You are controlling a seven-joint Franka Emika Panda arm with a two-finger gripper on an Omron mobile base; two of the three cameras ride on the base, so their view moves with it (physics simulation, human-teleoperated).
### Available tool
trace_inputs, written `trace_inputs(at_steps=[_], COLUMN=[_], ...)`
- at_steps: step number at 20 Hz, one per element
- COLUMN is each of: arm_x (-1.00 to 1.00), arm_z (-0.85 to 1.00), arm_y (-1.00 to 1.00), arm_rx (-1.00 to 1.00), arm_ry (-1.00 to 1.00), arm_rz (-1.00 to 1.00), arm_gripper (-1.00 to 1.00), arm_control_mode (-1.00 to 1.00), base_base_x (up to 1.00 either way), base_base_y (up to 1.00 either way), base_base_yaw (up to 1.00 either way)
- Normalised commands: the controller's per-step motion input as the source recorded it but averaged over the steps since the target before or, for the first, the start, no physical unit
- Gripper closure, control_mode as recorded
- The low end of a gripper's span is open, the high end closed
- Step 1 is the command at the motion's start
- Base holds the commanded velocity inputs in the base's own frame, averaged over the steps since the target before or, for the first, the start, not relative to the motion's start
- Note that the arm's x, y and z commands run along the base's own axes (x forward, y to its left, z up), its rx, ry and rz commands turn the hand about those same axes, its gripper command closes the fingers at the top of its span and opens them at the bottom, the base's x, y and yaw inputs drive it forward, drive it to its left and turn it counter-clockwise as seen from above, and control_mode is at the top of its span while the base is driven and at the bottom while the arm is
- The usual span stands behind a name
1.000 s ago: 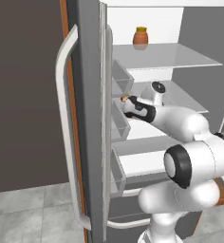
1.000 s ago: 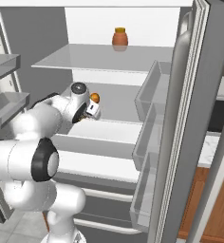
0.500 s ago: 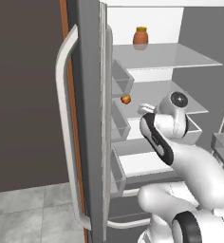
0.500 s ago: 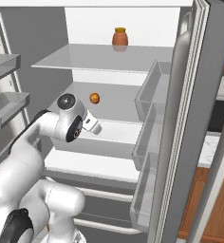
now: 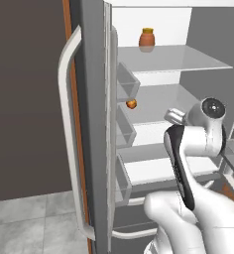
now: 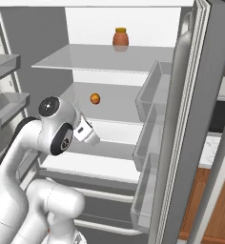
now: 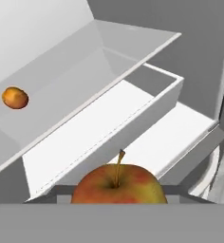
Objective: Pick the peach and apple from the fridge and place them on the plate next to the blender to make a fruit smoothie.
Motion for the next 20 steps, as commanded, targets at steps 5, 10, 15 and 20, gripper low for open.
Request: trace_inputs(at_steps=[5,10,15,20], arm_x=[-1.0,-0.9,-0.37,-0.48], arm_z=[0.19,-0.05,-0.35,-0.02], arm_y=[-0.19,0.0,0.02,-0.01], arm_rx=[0.03,0.0,-0.01,-0.01], arm_ry=[0.08,0.02,0.04,0.0], arm_rz=[-0.1,-0.1,0.0,0.07], arm_gripper=[1.0,1.0,1.0,1.0], arm_control_mode=[-1.0,-1.0,-1.0,1.0], base_base_x=[0.0,0.0,0.0,-0.15], base_base_y=[0.0,0.0,0.0,0.02], base_base_yaw=[0.0,0.0,0.0,0.04])
